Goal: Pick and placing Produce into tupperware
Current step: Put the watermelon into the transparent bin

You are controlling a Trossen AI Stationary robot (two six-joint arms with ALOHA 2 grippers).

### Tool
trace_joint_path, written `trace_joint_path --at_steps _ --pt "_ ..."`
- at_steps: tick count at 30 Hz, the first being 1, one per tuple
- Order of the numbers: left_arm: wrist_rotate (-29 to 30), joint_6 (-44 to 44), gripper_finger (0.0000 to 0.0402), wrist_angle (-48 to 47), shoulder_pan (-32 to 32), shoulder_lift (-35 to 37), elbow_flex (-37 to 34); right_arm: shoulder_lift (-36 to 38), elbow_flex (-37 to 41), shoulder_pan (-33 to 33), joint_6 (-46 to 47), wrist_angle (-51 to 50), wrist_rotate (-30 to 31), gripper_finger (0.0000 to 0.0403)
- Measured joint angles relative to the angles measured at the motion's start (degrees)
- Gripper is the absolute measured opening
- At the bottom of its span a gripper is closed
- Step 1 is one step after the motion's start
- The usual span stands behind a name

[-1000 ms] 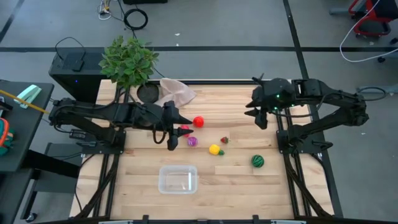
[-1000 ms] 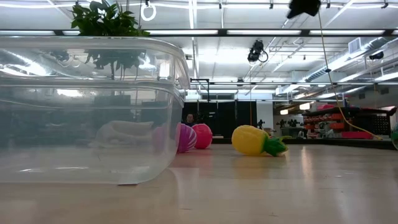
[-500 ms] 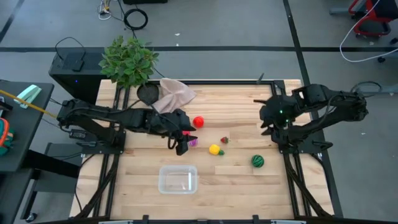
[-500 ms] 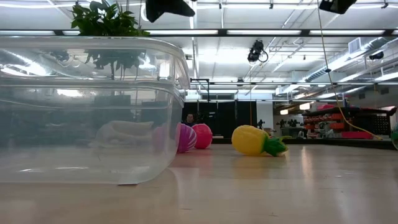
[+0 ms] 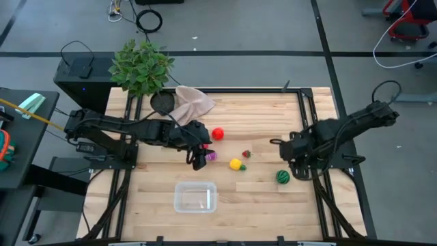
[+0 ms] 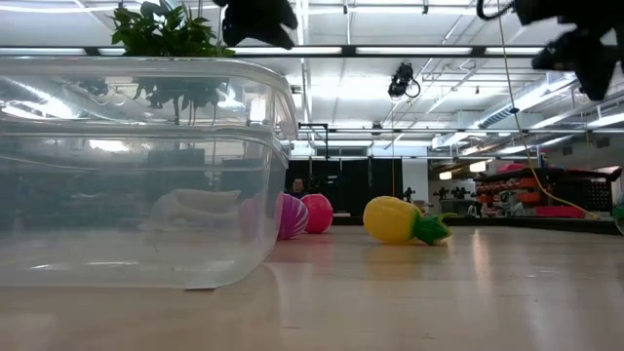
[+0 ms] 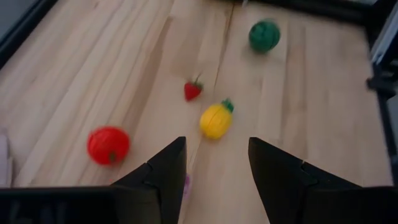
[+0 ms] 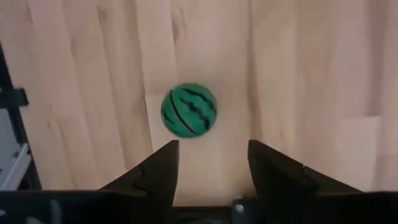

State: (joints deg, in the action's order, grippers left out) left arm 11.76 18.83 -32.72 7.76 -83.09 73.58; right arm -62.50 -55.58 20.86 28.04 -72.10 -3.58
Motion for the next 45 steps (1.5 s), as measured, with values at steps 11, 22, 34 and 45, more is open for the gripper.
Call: trace_joint_path --at_steps 11,22,34,45 --pt "0.01 -2.15 0.0184 -4.71 -0.21 0.0 -0.02 -1.22 7.96 5.96 0.5 12.77 -0.76 0.0325" --pt "0.0 -3.61 0.0188 -6.46 -1.77 0.02 -0.02 -9.88 9.85 9.0 -2.27 14.28 -0.73 0.0394" --pt "-0.02 -3.38 0.0189 -6.85 -1.85 0.04 -0.02 -19.18 9.85 9.76 -2.68 17.87 5.45 0.0399" --pt "-0.04 -2.52 0.0184 -6.9 -1.76 0.04 -0.02 -23.13 9.87 9.8 -5.69 21.41 3.25 0.0398"
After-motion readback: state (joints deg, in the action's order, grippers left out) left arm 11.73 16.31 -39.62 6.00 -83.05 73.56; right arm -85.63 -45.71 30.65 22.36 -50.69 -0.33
